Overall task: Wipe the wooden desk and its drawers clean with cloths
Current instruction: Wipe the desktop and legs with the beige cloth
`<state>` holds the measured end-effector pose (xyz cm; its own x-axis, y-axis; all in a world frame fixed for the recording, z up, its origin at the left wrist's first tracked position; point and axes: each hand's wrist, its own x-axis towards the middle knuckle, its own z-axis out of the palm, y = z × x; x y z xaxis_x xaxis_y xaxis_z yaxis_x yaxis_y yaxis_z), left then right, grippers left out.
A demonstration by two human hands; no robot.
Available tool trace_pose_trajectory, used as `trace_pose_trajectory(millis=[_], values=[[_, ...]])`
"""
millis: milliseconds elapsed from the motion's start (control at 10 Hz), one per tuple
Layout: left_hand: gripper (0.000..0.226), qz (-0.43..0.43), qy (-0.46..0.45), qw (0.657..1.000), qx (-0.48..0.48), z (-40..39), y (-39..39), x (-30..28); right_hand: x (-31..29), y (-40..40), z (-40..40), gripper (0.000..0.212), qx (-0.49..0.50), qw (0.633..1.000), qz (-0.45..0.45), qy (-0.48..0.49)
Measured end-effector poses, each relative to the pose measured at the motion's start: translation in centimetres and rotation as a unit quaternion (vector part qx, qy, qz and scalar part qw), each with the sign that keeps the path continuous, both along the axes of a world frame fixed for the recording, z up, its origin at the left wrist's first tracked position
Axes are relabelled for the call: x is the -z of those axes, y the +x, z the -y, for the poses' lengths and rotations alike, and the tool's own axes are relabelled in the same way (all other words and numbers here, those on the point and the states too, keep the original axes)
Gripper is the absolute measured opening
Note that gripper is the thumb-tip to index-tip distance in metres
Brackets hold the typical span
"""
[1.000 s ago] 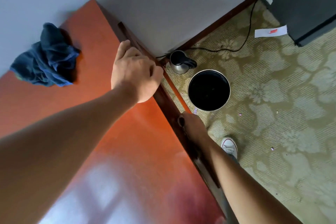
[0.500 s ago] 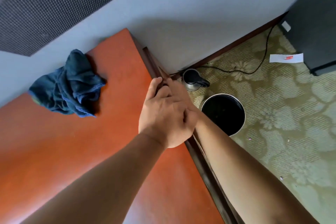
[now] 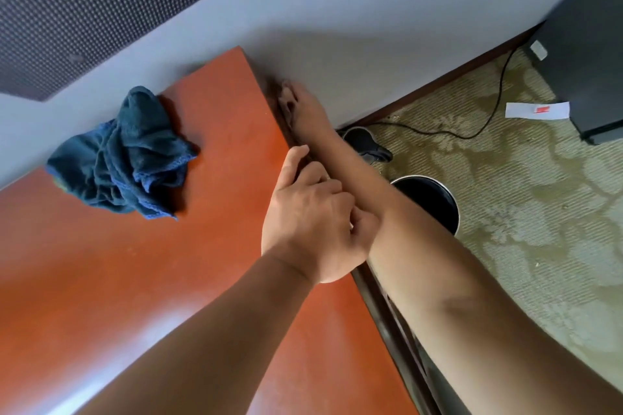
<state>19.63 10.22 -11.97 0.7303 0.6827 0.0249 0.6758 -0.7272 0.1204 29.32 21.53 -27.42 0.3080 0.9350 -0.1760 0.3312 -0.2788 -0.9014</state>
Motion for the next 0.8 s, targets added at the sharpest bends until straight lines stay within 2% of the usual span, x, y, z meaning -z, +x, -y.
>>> trace_pose_trajectory(millis=[100,200,300,400,500,600,700,800], values=[[0.043,-0.005,-0.005,1.0,0.004,-0.1,0.0,0.0,-6.5,-0.5,1.5,0.042,0.022,0.969,-0.229,-0.09],[0.042,-0.014,0.006,1.0,0.015,0.0,0.0,-0.3,-7.0,0.0,8.8,0.041,0.067,0.96,-0.248,-0.11],[0.044,-0.028,0.003,1.0,0.0,0.2,0.1,-0.4,-6.3,-0.6,18.5,0.034,-0.015,0.959,-0.244,-0.144],[0.046,-0.033,0.007,0.999,-0.008,0.3,-0.1,-0.3,-3.5,-2.2,26.9,0.031,0.011,0.961,-0.216,-0.171],[0.042,-0.02,0.007,1.0,-0.013,0.5,-0.1,-0.5,-3.8,-3.0,37.1,0.047,0.04,0.954,-0.211,-0.209],[0.04,-0.046,0.007,0.999,-0.017,0.5,0.0,-0.5,-3.6,-3.3,42.4,0.041,0.034,0.95,-0.219,-0.222],[0.038,-0.077,0.006,0.996,-0.048,0.5,0.0,-0.5,-2.7,-3.1,43.5,0.04,0.046,0.941,-0.248,-0.226],[0.052,-0.109,0.011,0.987,-0.121,2.5,0.0,-0.4,-2.5,-3.1,43.9,0.033,0.034,0.948,-0.267,-0.17]])
